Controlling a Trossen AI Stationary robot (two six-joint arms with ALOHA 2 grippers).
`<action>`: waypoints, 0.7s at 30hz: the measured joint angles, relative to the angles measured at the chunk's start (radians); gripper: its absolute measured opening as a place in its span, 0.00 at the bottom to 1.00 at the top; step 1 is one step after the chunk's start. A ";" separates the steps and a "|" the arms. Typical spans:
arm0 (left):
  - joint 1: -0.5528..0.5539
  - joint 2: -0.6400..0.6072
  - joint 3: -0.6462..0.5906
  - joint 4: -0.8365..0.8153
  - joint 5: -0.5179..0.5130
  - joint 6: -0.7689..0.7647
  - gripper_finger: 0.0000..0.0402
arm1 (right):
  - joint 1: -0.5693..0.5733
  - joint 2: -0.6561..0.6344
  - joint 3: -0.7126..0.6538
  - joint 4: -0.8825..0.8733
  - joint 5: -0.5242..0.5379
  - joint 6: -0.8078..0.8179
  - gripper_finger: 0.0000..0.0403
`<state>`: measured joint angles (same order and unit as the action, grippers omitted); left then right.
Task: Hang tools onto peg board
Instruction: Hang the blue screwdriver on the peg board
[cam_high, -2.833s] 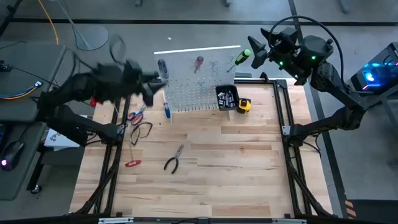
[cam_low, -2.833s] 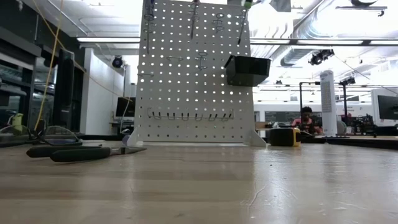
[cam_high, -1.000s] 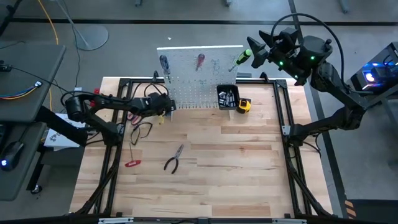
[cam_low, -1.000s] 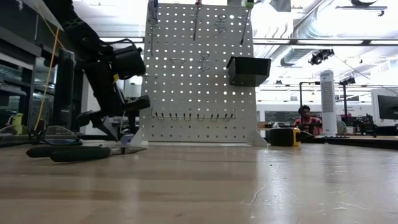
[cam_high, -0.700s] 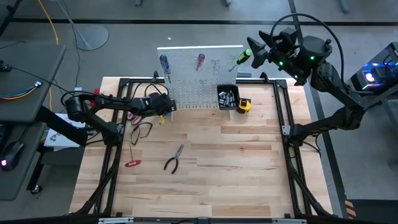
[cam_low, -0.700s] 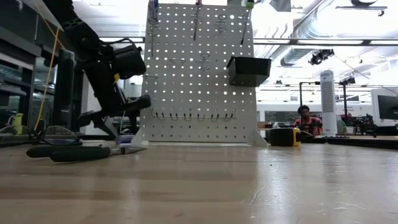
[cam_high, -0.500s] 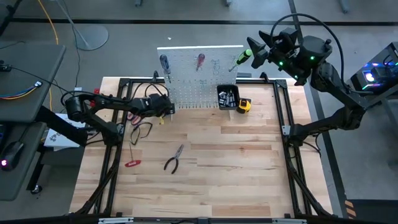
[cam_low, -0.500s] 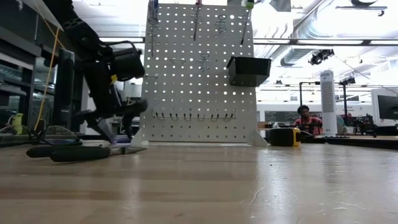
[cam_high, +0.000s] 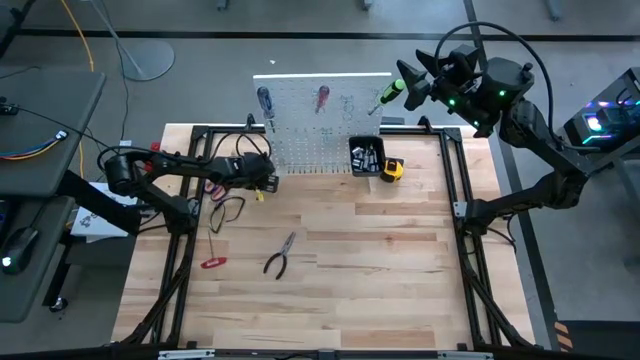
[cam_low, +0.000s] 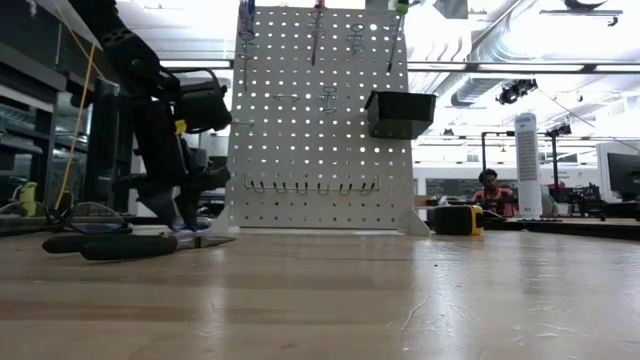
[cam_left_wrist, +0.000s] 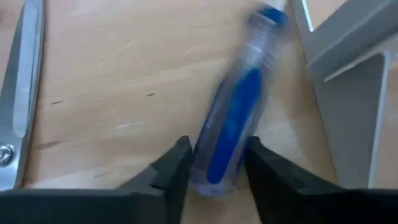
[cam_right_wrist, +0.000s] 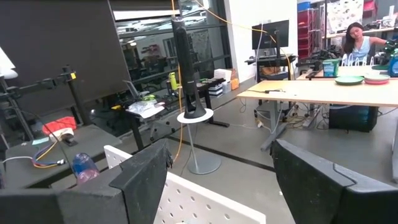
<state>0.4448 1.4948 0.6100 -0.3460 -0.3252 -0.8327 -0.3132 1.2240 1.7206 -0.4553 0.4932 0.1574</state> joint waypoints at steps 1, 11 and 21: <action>-0.001 -0.001 0.001 -0.005 0.004 0.007 0.27 | 0.000 0.000 0.000 0.000 -0.001 0.000 0.68; -0.077 -0.083 -0.001 -0.164 0.119 0.052 0.19 | 0.000 0.000 0.000 -0.001 -0.002 -0.005 0.68; -0.270 -0.341 -0.002 -0.368 0.304 0.009 0.19 | 0.000 0.000 0.000 -0.027 -0.048 -0.008 0.68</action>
<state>0.1753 1.1535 0.6078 -0.7141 -0.0208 -0.8242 -0.3134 1.2237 1.7206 -0.4818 0.4455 0.1490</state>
